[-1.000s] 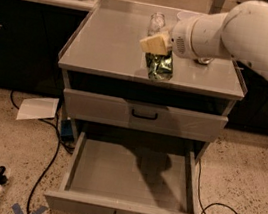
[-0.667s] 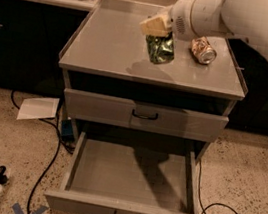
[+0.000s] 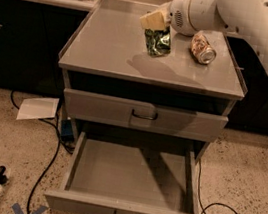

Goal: Pick green can from middle drawer and place on counter

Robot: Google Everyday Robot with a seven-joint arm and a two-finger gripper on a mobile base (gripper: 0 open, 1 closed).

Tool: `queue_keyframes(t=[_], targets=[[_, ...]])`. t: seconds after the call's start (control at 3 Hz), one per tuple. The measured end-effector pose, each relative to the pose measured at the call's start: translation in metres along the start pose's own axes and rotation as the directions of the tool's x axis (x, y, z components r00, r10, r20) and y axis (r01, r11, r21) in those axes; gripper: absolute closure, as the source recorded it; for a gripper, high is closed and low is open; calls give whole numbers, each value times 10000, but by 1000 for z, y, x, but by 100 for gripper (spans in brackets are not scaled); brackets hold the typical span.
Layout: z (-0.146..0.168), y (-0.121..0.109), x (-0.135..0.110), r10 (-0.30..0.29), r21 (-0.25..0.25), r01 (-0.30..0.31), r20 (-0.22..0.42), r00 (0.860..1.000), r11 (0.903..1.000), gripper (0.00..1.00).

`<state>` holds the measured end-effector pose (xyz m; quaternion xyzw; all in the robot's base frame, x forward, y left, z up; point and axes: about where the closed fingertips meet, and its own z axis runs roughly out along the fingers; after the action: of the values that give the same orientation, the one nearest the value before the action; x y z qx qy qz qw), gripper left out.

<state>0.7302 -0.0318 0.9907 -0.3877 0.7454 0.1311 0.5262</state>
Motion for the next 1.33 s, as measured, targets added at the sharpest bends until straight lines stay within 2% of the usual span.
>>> queue_keyframes(t=[0.33,0.67,1.33], targets=[[19,-12,6,145,-1,-145,-119,9998,9999,100],[37,-23,14,217,42,-216,-514,9984,9998,100],[57,-40,22,424,585,-368,-979,9943,9976,100]])
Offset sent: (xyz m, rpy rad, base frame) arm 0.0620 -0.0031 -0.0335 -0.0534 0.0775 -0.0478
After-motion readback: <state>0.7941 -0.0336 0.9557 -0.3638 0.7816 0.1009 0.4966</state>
